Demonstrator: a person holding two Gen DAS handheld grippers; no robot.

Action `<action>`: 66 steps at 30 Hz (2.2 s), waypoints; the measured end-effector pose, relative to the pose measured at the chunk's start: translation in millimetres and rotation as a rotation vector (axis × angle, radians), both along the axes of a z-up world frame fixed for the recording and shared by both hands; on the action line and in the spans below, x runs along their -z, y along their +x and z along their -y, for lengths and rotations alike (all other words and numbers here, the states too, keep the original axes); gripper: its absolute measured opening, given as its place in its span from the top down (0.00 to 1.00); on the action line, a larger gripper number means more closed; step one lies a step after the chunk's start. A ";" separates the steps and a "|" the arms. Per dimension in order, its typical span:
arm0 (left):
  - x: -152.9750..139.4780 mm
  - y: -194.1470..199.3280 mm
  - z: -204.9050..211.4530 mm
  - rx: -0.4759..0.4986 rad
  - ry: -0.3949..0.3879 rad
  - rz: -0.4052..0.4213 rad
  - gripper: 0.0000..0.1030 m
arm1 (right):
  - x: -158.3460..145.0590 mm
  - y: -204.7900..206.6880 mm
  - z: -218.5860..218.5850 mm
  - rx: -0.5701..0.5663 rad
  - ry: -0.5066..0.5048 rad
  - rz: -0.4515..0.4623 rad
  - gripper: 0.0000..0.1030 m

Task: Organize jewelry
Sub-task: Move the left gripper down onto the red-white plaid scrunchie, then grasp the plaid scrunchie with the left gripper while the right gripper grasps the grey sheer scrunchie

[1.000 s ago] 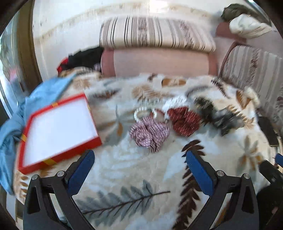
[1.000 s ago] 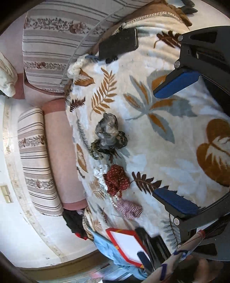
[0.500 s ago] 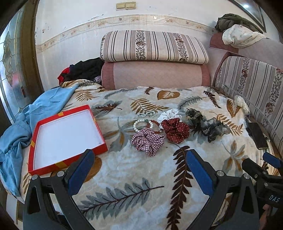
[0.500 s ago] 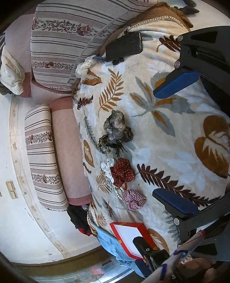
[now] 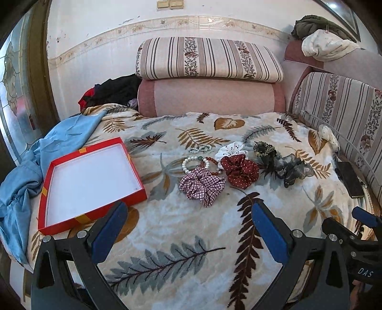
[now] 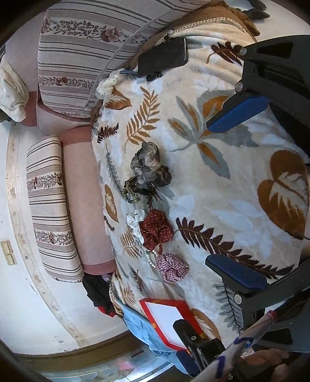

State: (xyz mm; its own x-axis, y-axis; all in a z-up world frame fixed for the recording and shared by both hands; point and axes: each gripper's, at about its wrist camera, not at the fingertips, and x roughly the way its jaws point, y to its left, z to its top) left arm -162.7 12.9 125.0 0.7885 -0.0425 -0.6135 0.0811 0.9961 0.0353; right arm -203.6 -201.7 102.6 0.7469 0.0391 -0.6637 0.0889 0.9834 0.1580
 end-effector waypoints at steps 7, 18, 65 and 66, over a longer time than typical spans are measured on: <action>5.4 4.1 -1.9 -0.001 -0.002 -0.018 0.00 | 4.9 2.6 -0.6 -0.006 0.005 -0.012 0.00; 16.6 19.1 -21.8 -0.015 -0.040 -0.066 0.00 | 15.5 9.9 4.4 -0.002 0.023 -0.040 0.00; 89.3 124.5 38.2 0.138 -0.013 -0.172 0.79 | 74.9 184.2 95.7 0.104 0.300 -0.147 0.23; 90.0 124.8 38.0 0.140 -0.012 -0.173 0.79 | 79.0 187.7 90.5 0.082 0.283 -0.163 0.40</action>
State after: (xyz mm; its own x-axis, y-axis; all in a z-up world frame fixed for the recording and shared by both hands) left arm -38.0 -25.1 35.0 0.6576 -0.1523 -0.7378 0.2222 0.9750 -0.0032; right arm -15.9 -292.2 23.6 0.6402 0.1830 -0.7461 0.2123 0.8912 0.4008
